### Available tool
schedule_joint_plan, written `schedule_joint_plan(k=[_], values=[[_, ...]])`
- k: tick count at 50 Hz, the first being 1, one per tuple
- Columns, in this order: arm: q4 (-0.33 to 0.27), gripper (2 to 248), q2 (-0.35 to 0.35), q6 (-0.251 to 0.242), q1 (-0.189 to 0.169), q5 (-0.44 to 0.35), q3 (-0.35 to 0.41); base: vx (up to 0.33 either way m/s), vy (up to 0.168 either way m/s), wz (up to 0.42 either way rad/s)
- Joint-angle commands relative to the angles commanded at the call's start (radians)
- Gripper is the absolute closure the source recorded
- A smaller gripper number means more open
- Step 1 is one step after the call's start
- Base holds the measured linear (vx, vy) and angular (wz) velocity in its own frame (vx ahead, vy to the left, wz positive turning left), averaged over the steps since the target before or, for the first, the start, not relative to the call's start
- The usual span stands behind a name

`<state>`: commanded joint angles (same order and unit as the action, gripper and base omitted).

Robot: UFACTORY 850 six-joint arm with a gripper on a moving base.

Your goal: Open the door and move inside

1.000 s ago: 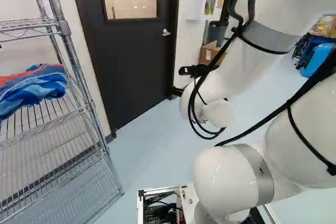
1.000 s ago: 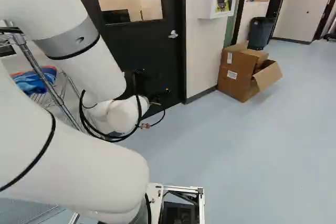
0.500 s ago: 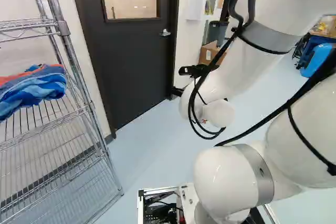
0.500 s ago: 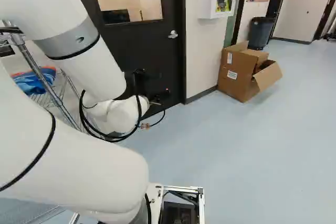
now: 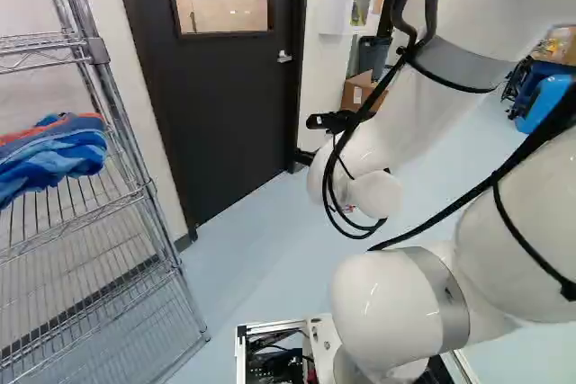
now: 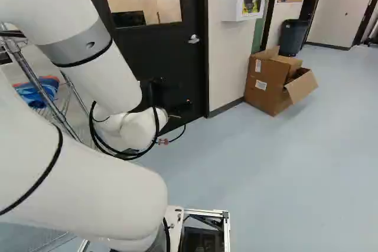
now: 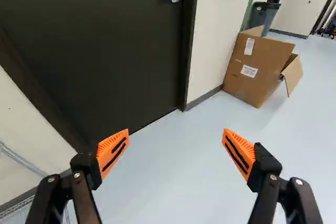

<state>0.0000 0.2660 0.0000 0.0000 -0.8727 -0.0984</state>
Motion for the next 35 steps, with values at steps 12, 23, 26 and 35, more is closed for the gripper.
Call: schedule_joint_plan(k=[12, 23, 26, 35], values=[[0.0, 3, 0.0, 0.0, 0.0, 0.0, 0.0, 0.115, -0.06, -0.002], [0.0, 3, 0.0, 0.0, 0.0, 0.0, 0.0, 0.156, -0.065, 0.0], [0.0, 3, 0.0, 0.0, 0.0, 0.0, 0.0, 0.166, -0.076, -0.003], [0.0, 3, 0.0, 0.0, 0.0, 0.0, 0.0, 0.167, -0.067, 0.002]])
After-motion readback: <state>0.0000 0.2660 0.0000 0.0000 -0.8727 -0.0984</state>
